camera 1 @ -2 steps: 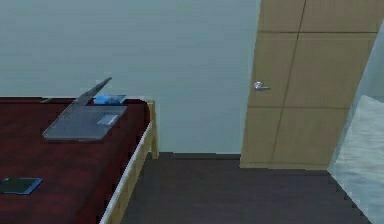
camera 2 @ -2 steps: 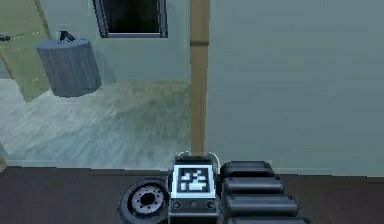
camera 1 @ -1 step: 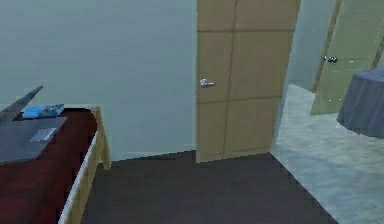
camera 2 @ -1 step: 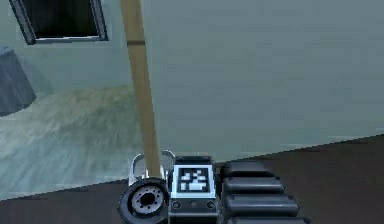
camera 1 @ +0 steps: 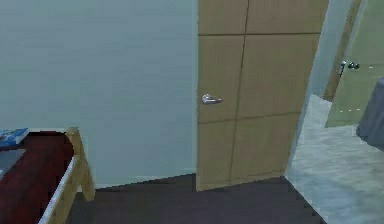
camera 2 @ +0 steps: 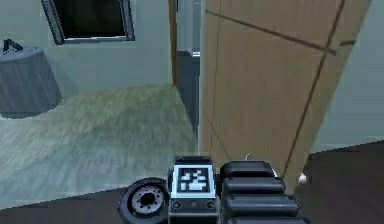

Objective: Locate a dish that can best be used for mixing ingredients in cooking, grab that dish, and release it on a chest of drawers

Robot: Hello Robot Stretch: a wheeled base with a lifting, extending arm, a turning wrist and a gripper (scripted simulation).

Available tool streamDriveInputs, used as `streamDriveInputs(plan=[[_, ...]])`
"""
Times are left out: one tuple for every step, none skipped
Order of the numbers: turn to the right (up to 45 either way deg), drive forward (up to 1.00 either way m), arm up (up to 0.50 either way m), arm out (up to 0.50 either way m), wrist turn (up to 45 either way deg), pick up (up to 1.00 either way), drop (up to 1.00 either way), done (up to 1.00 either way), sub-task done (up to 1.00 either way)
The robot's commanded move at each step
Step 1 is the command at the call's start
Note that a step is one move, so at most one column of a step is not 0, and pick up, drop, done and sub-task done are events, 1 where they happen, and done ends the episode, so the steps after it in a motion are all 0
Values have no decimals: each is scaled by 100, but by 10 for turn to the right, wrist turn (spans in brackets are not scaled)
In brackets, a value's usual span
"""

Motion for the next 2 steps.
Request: streamDriveInputs(plan=[[450, 0, 0, 0, 0, 0, 0, 0, 0], [120, 0, 0, 0, 0, 0, 0, 0, 0]])
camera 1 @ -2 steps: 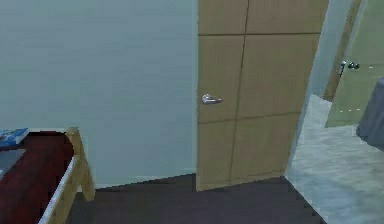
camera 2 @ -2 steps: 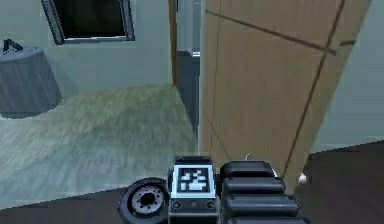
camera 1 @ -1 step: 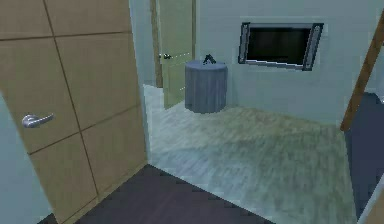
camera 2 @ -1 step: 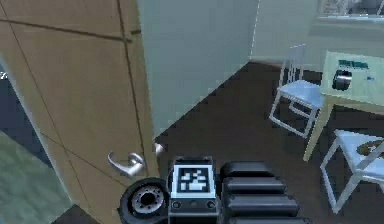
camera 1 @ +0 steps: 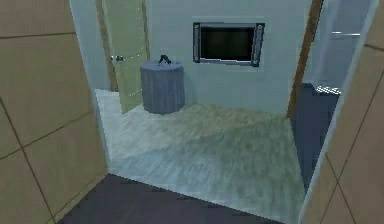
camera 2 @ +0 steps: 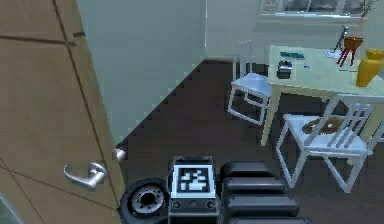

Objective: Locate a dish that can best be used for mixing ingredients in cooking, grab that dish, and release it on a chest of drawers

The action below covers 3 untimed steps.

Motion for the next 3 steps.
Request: streamDriveInputs(plan=[[0, 100, 0, 0, 0, 0, 0, 0, 0], [30, 0, 0, 0, 0, 0, 0, 0, 0], [0, 60, 0, 0, 0, 0, 0, 0, 0]])
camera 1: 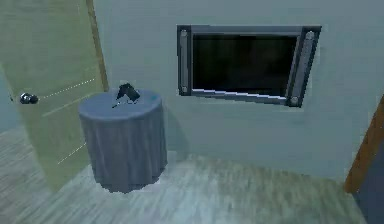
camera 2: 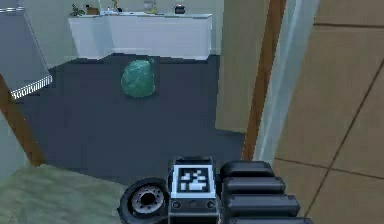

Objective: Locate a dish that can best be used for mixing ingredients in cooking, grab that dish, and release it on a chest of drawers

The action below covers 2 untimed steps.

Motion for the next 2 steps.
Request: streamDriveInputs(plan=[[-450, 0, 0, 0, 0, 0, 0, 0, 0], [-60, 0, 0, 0, 0, 0, 0, 0, 0]])
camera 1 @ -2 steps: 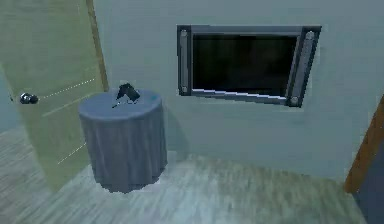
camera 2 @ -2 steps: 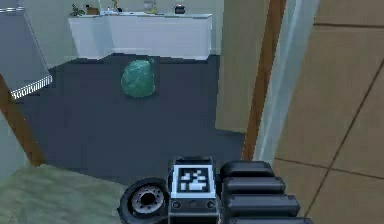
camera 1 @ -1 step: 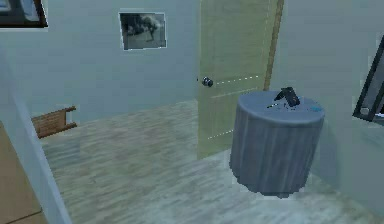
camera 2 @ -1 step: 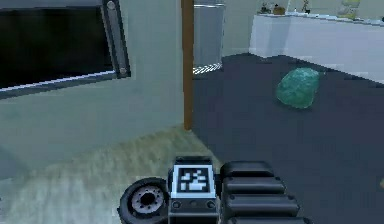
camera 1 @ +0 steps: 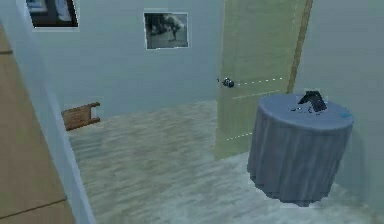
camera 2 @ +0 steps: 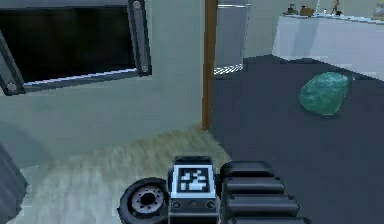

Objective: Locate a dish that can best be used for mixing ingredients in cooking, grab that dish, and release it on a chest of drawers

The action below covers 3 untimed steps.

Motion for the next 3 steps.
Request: streamDriveInputs(plan=[[0, 35, 0, 0, 0, 0, 0, 0, 0], [150, 0, 0, 0, 0, 0, 0, 0, 0], [0, 55, 0, 0, 0, 0, 0, 0, 0]])
